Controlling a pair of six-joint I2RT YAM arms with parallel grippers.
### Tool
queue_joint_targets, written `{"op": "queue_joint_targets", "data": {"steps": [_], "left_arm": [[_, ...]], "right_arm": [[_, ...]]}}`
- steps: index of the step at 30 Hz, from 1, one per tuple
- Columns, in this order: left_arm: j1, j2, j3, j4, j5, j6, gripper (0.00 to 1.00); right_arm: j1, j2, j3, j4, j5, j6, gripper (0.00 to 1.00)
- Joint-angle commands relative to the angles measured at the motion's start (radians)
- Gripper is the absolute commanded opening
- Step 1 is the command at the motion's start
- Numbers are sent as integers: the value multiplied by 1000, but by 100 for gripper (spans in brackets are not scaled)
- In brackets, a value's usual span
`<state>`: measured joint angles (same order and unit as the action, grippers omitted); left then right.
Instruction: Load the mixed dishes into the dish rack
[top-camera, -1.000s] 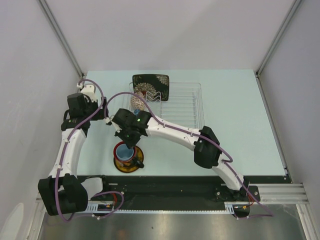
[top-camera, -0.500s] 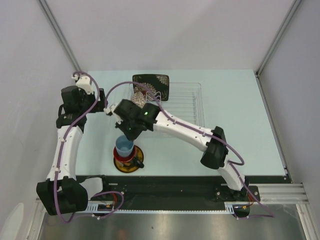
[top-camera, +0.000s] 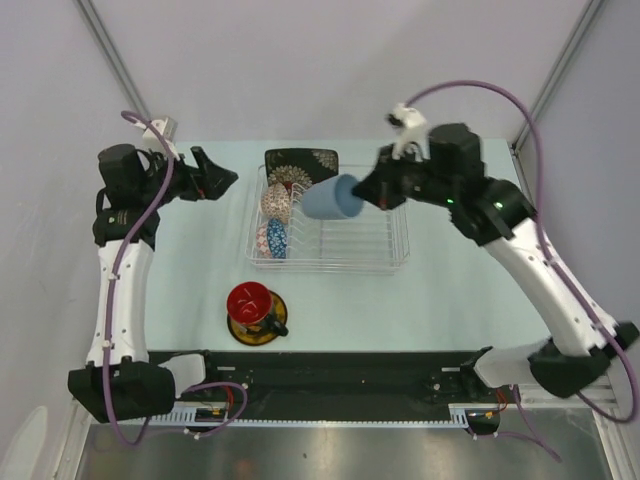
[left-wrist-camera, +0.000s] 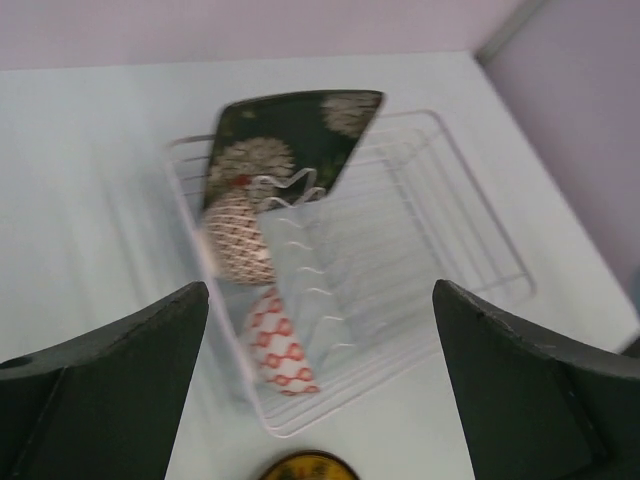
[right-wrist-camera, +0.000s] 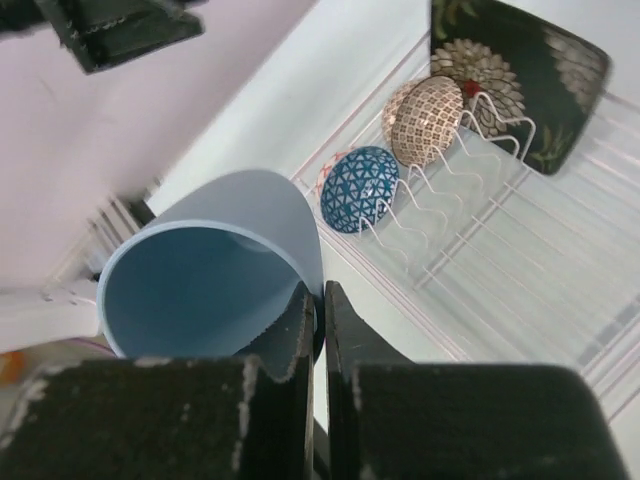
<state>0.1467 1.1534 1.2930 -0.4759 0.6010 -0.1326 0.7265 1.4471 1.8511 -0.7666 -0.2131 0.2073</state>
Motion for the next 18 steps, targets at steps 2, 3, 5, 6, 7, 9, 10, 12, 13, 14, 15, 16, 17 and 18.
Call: {"op": "queue_joint_targets", "data": {"steps": [2,3,5,6,7,9,10,12,13,14,15,16,17,18], "left_arm": [[-24,95,14,173,483,-350,100],[-41,104,9,216,502,-375,100],[-105,118,12,233,513,-392,100],[-151,120,17,221,507,-388,100],[-186,121,17,221,502,-392,100],[-229,126,-7,276,513,-442,100],[-237,127,-27,328,546,-543,100],[-251,129,-78,471,583,-637,100],[-254,132,-81,509,611,-672,100],[-256,137,-83,516,620,-677,99],[-257,138,-84,525,629,-686,100],[-259,138,-87,542,641,-729,100],[-259,141,-106,622,667,-766,100],[-262,141,-115,670,680,-804,99]], "right_arm": [[-222,-258,-463,435,-376,303,0],[-220,-270,-489,450,-385,316,0],[-217,-283,-539,530,-410,368,0],[-216,-277,-549,559,-420,401,0],[-217,-268,-552,611,-431,418,0],[-220,-251,-555,653,-440,443,0],[-222,-225,-556,696,-459,473,0],[-225,-197,-556,743,-479,506,0],[-226,-173,-556,803,-495,535,0],[-226,-159,-556,825,-505,553,0],[-229,-148,-556,867,-511,569,0],[-231,-122,-556,886,-522,596,0],[-233,-111,-556,901,-528,610,0],[-236,-100,-556,923,-532,619,0]]}}
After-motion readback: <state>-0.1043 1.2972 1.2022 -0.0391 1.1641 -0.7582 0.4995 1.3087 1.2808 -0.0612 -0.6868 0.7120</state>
